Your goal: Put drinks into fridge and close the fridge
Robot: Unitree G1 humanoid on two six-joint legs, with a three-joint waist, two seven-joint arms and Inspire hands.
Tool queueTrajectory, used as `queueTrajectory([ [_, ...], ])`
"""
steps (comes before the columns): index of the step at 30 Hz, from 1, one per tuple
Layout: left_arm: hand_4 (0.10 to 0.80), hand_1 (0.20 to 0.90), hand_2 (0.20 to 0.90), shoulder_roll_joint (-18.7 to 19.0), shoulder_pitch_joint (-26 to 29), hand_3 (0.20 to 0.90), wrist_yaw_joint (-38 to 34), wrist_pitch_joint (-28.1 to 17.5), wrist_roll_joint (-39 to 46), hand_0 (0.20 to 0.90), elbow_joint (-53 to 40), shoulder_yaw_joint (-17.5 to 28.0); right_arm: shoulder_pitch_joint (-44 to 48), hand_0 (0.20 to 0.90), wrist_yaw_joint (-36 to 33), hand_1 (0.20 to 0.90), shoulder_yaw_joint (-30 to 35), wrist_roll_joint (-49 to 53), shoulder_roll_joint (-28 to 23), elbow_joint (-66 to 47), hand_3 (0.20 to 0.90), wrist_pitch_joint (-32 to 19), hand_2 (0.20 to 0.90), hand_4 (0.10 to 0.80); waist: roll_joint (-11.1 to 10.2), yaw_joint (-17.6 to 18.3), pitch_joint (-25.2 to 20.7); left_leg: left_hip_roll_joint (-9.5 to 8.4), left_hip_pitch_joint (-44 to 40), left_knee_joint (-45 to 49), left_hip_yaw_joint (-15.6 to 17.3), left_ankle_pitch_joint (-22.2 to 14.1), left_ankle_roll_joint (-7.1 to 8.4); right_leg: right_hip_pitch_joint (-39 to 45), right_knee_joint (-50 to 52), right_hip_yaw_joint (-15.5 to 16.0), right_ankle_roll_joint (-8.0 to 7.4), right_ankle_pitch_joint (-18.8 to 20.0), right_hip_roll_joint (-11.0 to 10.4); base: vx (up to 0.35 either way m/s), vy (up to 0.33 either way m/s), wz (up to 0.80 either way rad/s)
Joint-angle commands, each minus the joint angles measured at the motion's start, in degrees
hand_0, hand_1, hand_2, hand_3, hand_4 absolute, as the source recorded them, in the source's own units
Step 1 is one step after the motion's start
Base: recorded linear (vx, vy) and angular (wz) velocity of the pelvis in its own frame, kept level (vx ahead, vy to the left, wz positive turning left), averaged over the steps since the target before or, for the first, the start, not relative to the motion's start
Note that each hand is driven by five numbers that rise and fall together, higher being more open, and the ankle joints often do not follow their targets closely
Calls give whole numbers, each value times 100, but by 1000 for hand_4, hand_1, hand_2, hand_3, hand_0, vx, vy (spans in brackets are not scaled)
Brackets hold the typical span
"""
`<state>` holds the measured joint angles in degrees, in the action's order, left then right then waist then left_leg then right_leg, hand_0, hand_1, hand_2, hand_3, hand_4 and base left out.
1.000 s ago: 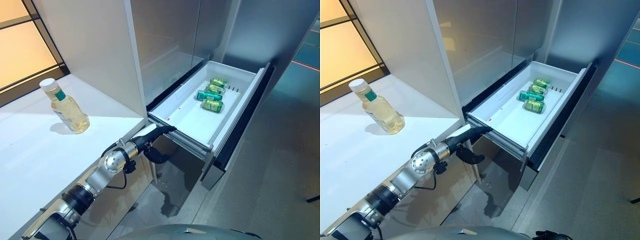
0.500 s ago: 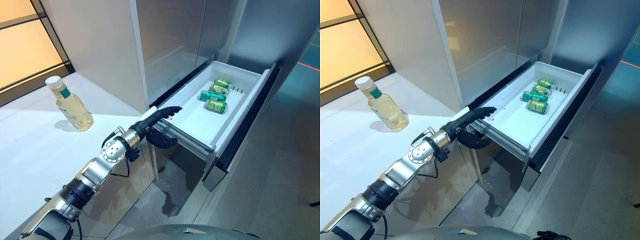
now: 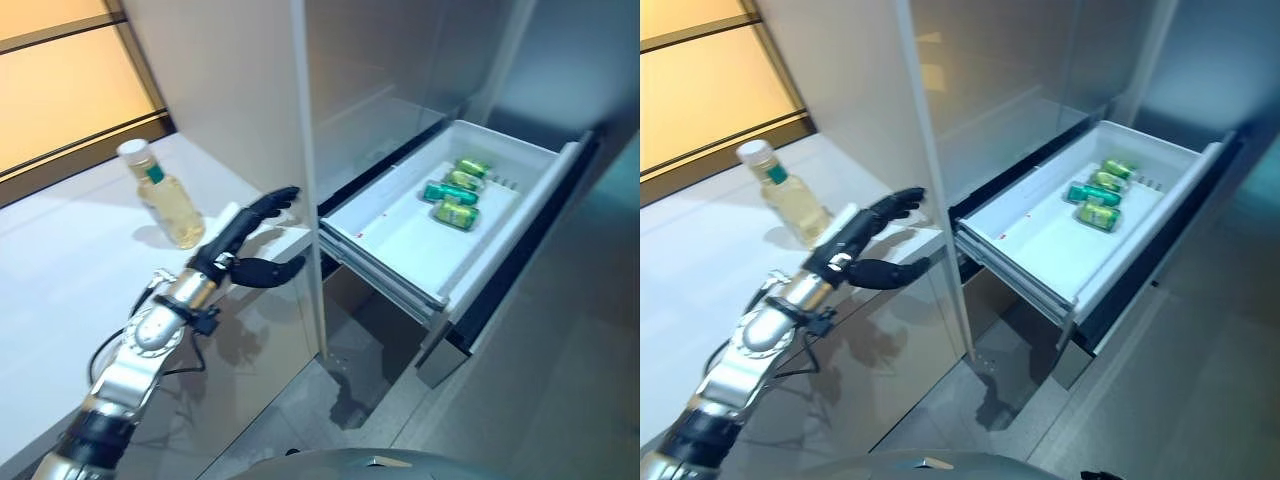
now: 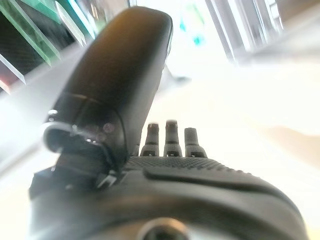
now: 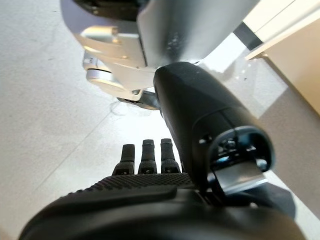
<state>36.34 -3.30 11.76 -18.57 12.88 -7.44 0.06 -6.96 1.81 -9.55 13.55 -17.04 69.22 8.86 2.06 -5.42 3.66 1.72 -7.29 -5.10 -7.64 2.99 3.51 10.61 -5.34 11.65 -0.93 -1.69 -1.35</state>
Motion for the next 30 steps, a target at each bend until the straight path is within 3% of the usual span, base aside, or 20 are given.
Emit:
queueTrajectory([
  [1,800,900,900,431,543,900,-48,-1099,674,900,-914,695,293,900,148,900,12,152,370,-38,900,-116,900,800,-157,-112,104,-538,45,11,81,-360,-491,-211,146,-215,-187,186,-33,25,-9,20],
  [12,800,900,900,181,536,900,415,-1192,1541,900,-1336,1314,220,900,347,900,108,64,319,31,900,-188,900,800,-215,-141,15,-546,112,10,38,-315,-461,-269,136,-194,-179,220,-42,8,-7,5],
  [17,800,900,900,218,514,900,-466,-1096,1031,900,-1240,1458,178,900,392,900,126,33,314,-10,900,-184,900,800,-229,-135,0,-554,119,10,26,-312,-461,-274,126,-201,-177,224,-35,17,-12,3],
  [20,800,900,900,219,450,900,-1060,-1283,806,900,-1053,1637,175,900,403,900,143,57,324,5,900,-152,900,800,-248,-148,-39,-550,97,10,20,-374,-460,-239,95,-213,-173,183,-26,21,-8,1],
  [26,800,900,900,26,358,900,-1469,-1476,541,900,-1013,1758,178,900,390,900,182,41,346,-68,900,-57,900,800,-260,-140,-39,-550,121,10,24,-313,-453,-273,114,-229,-158,224,-22,9,-3,0],
  [30,800,900,900,-72,360,900,-1759,-1237,325,900,-915,1752,167,900,394,900,185,-5,351,-156,900,32,900,800,-266,-109,-44,-545,113,10,28,-307,-451,-273,121,-257,-150,224,-14,0,0,0],
])
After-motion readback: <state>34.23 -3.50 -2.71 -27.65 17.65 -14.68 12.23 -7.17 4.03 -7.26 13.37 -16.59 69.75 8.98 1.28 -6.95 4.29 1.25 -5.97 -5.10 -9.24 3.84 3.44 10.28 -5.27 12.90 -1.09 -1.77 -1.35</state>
